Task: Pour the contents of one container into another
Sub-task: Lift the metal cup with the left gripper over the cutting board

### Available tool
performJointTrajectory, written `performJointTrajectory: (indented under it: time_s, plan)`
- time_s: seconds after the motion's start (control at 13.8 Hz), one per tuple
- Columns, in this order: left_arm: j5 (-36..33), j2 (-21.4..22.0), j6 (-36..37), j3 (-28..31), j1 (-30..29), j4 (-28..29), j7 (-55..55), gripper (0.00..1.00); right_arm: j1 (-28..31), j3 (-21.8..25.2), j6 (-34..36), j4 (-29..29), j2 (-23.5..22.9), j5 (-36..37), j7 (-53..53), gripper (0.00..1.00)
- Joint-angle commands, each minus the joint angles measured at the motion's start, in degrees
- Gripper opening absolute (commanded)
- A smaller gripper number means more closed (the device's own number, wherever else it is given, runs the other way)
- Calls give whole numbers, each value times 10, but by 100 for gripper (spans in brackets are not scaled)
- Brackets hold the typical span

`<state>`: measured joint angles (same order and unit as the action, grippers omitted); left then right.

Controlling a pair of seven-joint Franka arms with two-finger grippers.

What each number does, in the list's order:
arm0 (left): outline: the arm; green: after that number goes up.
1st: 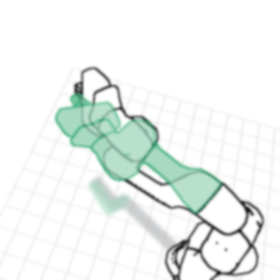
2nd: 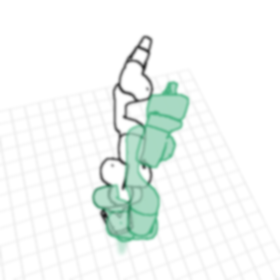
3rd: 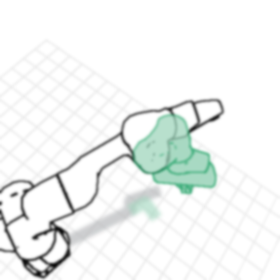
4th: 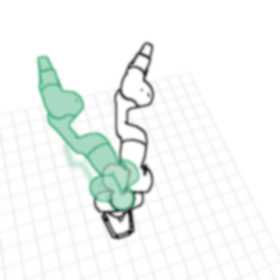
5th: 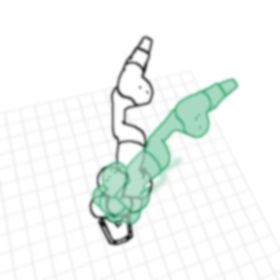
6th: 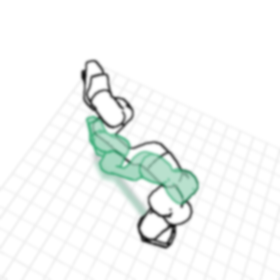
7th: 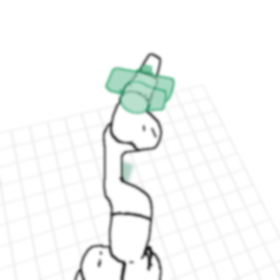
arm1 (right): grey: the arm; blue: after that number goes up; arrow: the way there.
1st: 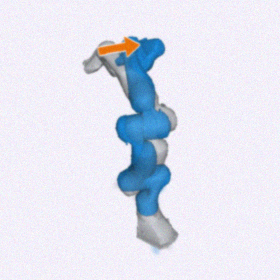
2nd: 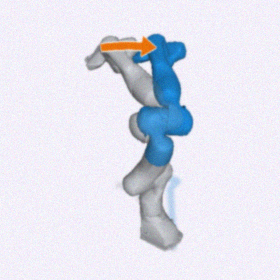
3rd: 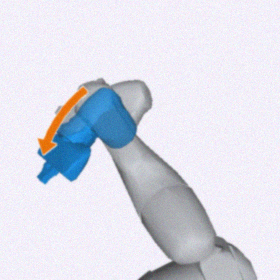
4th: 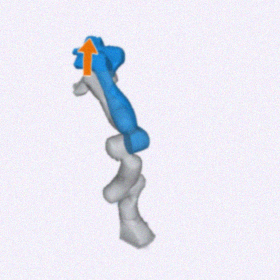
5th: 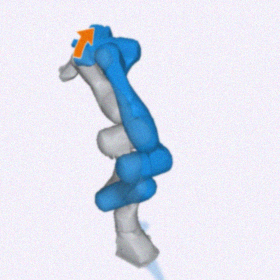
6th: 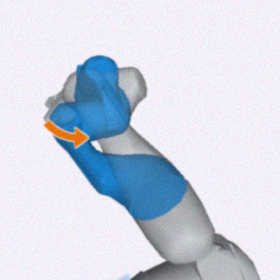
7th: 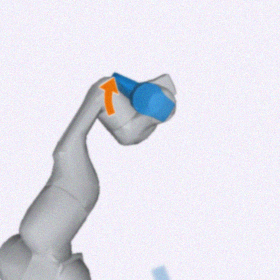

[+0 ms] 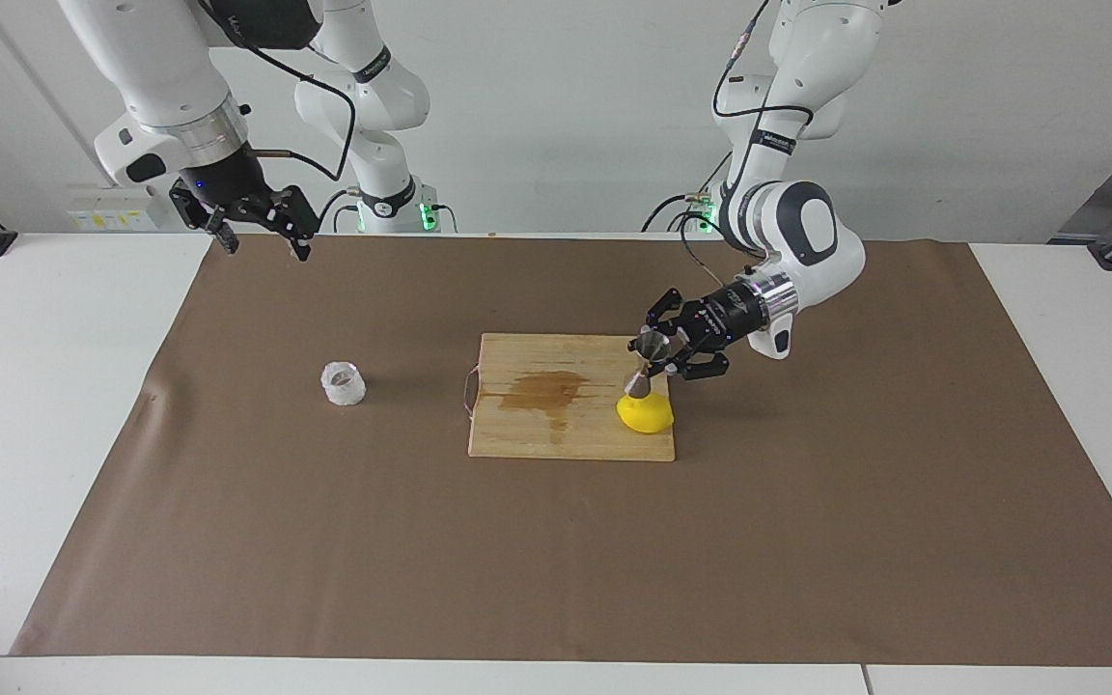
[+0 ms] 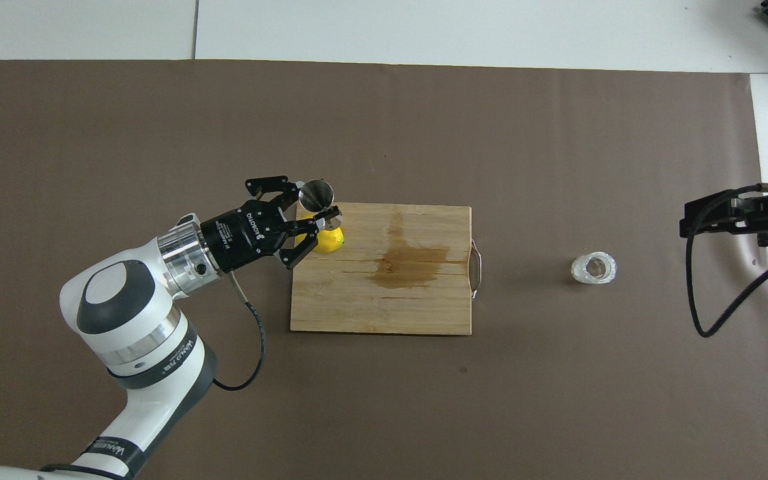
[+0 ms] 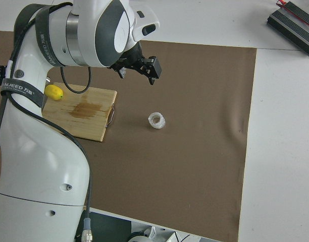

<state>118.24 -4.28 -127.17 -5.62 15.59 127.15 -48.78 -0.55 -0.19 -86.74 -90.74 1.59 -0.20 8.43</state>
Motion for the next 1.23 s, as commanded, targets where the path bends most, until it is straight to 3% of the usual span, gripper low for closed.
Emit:
performJointTrajectory:
  time_s: [0.0,0.44,1.16]
  plan:
    - [65,18,-44,10,50,19,37,0,6,-3,-1,-1,1,-1,-7,100]
    - [239,-7,-77,9,132,19,178,0,6,-3,-1,-1,1,-1,-7,100]
    - [294,-65,-75,-15,159,14,272,0,6,-3,-1,-1,1,-1,-7,100]
